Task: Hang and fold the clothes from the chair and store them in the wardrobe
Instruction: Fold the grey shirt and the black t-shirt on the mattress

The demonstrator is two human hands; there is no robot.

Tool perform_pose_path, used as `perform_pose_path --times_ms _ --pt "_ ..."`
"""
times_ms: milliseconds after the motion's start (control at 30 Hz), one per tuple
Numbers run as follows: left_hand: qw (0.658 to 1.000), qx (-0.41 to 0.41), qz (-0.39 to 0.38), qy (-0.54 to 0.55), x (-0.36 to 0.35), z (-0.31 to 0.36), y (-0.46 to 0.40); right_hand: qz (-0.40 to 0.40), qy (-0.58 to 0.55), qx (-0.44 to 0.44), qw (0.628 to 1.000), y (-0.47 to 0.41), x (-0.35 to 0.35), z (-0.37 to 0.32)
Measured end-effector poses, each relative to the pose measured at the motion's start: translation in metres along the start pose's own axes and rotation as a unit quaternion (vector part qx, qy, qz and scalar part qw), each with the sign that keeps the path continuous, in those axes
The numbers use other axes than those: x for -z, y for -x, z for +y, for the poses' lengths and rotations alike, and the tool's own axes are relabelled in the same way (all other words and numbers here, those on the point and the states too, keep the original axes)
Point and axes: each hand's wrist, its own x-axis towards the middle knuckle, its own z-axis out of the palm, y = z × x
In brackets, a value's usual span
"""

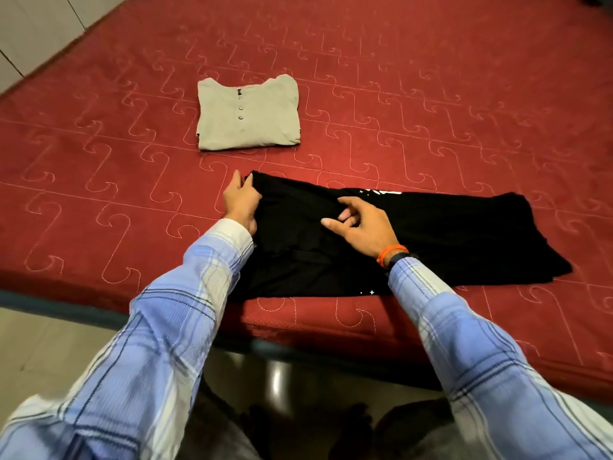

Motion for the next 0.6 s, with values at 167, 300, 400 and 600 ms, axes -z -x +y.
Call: perform_pose_path --times_ms 167,300,400,600 --pt "0.989 -0.082 -0.023 -0.120 0.001 -0.001 0.004 -0.022 0.141 0.015 0.990 -0.013 -0.002 0.002" --pt "0.973 -0.095 -0.007 -0.212 -0.002 0.000 0.000 -0.019 0.309 0.034 0.950 -0.015 -0.008 -0.005" --pt "0.962 -0.089 -0.025 -0.258 -0.004 0.002 0.008 -0.013 0.333 0.017 0.943 -0.016 -0.009 -0.001" --pt "0.959 -0.088 0.012 -0.269 -0.002 -0.001 0.009 -0.062 0.309 -0.036 0.948 -0.016 -0.010 0.007"
